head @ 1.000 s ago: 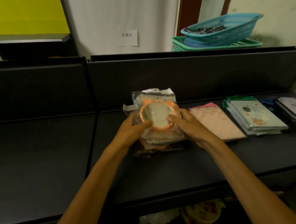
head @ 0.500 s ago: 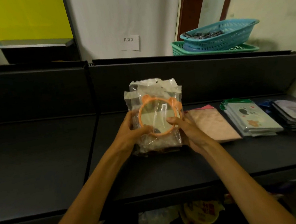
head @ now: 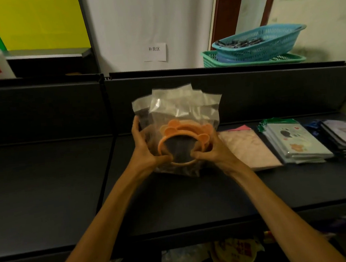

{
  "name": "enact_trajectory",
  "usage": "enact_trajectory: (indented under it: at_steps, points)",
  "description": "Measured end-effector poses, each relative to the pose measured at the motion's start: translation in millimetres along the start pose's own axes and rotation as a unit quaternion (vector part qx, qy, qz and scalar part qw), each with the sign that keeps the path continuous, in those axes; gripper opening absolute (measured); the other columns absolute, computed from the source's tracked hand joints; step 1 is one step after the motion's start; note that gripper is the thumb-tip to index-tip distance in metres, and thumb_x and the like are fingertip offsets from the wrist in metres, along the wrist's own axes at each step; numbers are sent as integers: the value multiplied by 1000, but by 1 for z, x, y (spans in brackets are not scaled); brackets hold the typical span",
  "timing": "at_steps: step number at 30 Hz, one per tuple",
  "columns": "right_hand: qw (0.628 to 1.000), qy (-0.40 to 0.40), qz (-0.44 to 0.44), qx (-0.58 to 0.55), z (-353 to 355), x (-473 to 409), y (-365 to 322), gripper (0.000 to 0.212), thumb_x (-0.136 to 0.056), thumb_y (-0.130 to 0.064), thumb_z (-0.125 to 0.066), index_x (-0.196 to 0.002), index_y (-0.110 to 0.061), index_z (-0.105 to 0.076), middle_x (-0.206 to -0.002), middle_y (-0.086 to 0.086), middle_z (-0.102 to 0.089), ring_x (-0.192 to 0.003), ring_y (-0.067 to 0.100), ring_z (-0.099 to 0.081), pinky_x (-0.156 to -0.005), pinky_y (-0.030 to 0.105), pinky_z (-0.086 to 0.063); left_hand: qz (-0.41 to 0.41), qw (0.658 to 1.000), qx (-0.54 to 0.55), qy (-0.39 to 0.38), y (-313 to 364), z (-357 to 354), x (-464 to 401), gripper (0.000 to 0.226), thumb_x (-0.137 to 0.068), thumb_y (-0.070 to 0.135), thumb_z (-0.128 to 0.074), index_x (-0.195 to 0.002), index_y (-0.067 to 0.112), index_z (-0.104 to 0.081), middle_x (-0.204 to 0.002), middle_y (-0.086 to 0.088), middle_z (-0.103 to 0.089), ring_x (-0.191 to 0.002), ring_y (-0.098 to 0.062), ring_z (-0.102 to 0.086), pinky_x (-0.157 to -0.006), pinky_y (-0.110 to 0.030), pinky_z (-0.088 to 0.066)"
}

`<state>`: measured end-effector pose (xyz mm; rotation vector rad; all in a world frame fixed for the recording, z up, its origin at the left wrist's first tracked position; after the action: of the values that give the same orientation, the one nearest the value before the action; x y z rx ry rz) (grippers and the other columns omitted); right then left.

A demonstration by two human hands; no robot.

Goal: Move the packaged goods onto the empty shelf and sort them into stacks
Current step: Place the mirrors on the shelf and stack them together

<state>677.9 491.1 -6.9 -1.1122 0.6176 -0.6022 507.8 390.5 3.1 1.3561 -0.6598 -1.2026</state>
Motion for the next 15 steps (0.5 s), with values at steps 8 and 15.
enact_trajectory:
  at_steps: [8, 15]
  points:
    - [998, -35, -49, -8, -13, -8, 11, 81, -75, -20, -79, -141, -15, -34, -126, 6, -58, -103, 6, -65, -81, 18, -53, 62, 996, -29, -64, -14, -24, -3, 110, -71, 1, -77, -149, 30, -5, -137, 6, -32, -123, -9, -37, -93, -22, -36]
    - [998, -51, -27, -11, -5, -11, 5, 78, -77, -3, -73, -142, -12, -31, -128, 8, -56, -98, 8, -68, -73, 15, -52, 41, 997, -44, -54, -14, -26, -8, 111, -70, 0, -77, -146, 31, -2, -119, 19, -38, -94, 20, -52, -85, -13, -40]
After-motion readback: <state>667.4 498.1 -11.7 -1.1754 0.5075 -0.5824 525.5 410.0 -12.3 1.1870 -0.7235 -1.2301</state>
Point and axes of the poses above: each hand's wrist, its own x-axis away from the middle knuckle, its own z-axis out of the back of the hand, y = z × x, the point moved 6 cm from there along -x, towards the middle knuckle
